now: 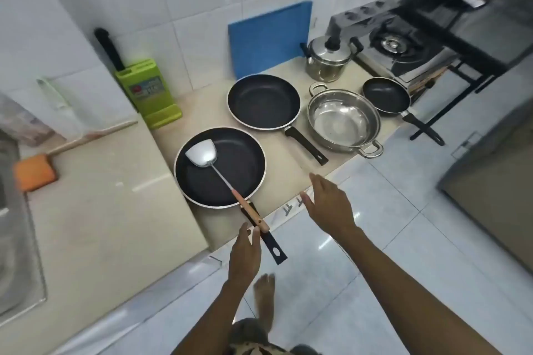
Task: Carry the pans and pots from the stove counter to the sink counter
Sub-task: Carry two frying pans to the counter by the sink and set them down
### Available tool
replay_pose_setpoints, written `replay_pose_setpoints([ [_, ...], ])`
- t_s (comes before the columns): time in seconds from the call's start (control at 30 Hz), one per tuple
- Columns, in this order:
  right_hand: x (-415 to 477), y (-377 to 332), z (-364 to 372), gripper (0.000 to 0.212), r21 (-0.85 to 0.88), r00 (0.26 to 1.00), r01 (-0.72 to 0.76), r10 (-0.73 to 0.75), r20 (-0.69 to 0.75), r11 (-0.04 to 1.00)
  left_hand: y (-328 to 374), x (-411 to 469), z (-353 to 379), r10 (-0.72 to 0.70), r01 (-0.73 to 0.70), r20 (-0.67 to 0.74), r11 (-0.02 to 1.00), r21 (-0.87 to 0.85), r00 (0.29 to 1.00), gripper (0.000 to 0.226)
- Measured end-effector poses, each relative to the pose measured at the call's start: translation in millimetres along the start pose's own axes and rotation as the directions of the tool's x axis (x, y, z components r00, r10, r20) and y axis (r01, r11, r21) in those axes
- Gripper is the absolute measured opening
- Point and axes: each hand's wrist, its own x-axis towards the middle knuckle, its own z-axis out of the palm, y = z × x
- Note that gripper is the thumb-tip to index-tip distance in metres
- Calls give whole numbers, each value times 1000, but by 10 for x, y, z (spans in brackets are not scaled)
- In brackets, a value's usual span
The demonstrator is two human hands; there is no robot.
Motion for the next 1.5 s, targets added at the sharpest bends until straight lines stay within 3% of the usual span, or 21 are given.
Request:
replay_pose_setpoints([
  [0.07, 297, 121, 5, 58, 51, 1000, -18, 17, 17, 999, 28, 144, 124, -61, 60, -12, 995, -81, 998, 45],
  [0.13, 610, 269, -12, 58, 53, 997, -40, 37, 62, 998, 84, 235, 194, -210, 211, 34, 934, -287, 977, 42],
  [0.2, 881, 422, 58, 58, 74, 991, -78, 69, 113, 994, 109, 328, 289, -366, 373, 125, 753, -542, 922, 43],
  [0.27, 1153, 589, 141, 57, 121, 985, -109, 90, 149, 987, 142, 427, 372, -472, 481, 206, 589, -650, 857, 44],
  [0.37, 1505, 780, 319, 57, 230, 961, -191, 135, 240, 954, 143, 483, 464, -525, 521, 262, 439, -732, 810, 51],
  [0.43, 1738, 836, 434, 54, 330, 947, -214, 113, 299, 920, 145, 525, 544, -543, 484, 220, 409, -774, 810, 58],
  [0.6, 2221, 834, 604, 32, 509, 899, -289, 48, 435, 811, 264, 540, 699, -652, 442, 79, 415, -795, 754, 59],
  [0.73, 2461, 815, 694, 39, 653, 797, -504, 12, 604, 566, 368, 556, 751, -682, 420, -15, 467, -778, 731, 61],
  [0.87, 2508, 759, 801, 46, 674, 755, -577, -13, 655, 461, 413, 572, 846, -705, 399, -159, 556, -729, 691, 59],
  [1.0, 2484, 675, 776, 49, 712, 804, -540, 28, 593, 449, 460, 580, 921, -713, 443, -291, 648, -619, 638, 61],
  [1.13, 2471, 685, 642, 49, 721, 819, -513, 14, 574, 465, 615, 556, 944, -648, 463, -378, 749, -474, 661, 57],
  [1.5, 2453, 706, -83, 46, 776, 886, -349, -86, 456, 525, 1159, 284, 831, -659, 322, -455, 719, -616, 599, 65],
])
